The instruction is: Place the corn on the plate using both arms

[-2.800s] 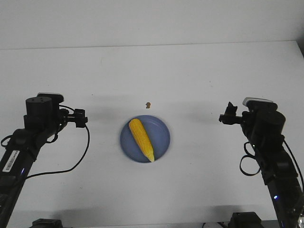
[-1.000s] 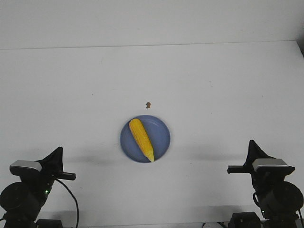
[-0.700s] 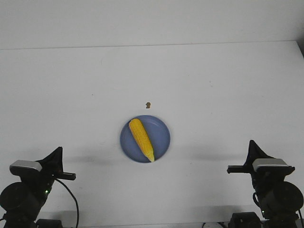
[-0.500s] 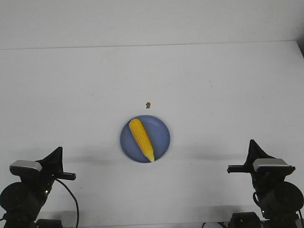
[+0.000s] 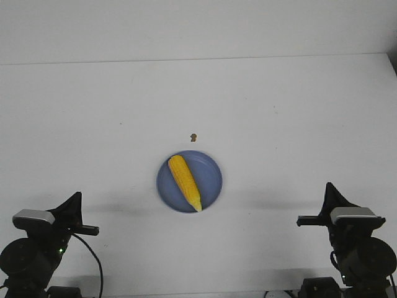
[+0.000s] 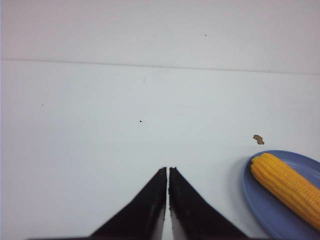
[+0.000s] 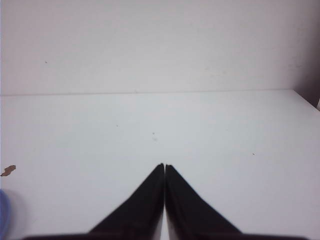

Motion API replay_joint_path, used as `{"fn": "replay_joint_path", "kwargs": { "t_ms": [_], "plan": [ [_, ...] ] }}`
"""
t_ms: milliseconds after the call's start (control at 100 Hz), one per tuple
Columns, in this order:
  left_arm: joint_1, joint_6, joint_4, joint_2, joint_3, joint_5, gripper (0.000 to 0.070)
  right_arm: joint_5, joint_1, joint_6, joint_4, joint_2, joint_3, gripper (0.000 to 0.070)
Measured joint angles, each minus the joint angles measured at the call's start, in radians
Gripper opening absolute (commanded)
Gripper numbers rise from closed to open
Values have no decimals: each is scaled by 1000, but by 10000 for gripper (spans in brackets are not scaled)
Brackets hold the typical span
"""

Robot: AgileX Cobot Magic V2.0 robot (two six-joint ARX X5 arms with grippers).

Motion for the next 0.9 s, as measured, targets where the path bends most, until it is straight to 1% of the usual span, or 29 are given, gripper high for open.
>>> {"fn": "replay_joint_path", "kwargs": {
  "t_ms": [150,380,730,900],
  "plan": [
    [0,1,0,-6,0,0,7,0,0,0,0,0,0,4],
    [0,22,23,-45,-8,0,7,0,0,0,0,0,0,5],
    [0,27,189,-198,-220,0,7,0,0,0,0,0,0,4],
    [0,26,228,-264,-323,0,7,0,0,0,0,0,0,4]
  ]
}}
